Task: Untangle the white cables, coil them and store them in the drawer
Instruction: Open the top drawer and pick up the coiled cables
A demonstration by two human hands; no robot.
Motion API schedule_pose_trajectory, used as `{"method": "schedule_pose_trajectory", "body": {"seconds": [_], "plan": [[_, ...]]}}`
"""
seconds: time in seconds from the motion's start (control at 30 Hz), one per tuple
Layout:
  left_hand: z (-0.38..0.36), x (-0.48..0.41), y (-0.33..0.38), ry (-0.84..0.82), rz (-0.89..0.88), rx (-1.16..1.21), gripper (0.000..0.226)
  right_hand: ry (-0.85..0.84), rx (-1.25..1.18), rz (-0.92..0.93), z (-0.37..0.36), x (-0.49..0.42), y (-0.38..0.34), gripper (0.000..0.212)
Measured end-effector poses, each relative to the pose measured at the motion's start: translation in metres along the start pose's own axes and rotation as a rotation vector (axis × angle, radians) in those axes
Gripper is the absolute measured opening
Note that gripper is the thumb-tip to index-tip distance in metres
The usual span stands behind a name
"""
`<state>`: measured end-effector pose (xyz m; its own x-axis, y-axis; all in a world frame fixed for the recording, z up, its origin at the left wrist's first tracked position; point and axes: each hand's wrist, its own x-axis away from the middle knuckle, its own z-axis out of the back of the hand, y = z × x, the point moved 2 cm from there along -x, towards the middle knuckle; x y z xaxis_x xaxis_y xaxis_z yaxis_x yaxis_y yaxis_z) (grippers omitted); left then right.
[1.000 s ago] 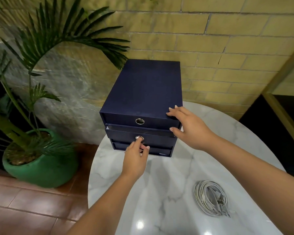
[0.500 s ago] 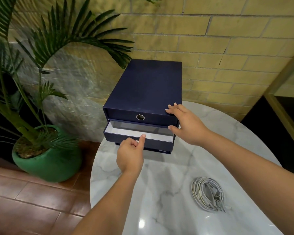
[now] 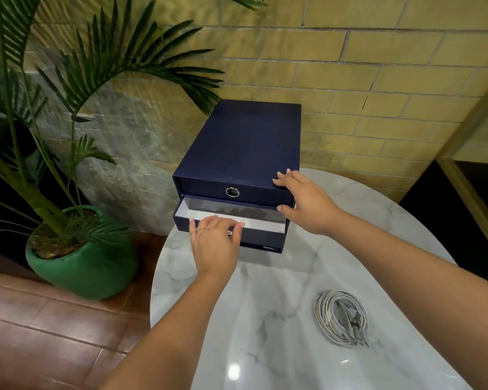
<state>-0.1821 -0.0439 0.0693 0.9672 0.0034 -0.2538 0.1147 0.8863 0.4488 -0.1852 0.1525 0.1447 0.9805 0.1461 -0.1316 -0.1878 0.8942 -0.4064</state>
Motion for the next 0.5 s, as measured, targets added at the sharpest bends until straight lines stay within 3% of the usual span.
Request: {"method": "schedule_pose_trajectory", "body": {"seconds": [0.5], "plan": [[0.023, 0.026, -0.009, -0.202, -0.131, -0.247, 0.040, -0.020, 0.011, -0.041, -0.001, -0.002, -0.005, 0.060]]}}
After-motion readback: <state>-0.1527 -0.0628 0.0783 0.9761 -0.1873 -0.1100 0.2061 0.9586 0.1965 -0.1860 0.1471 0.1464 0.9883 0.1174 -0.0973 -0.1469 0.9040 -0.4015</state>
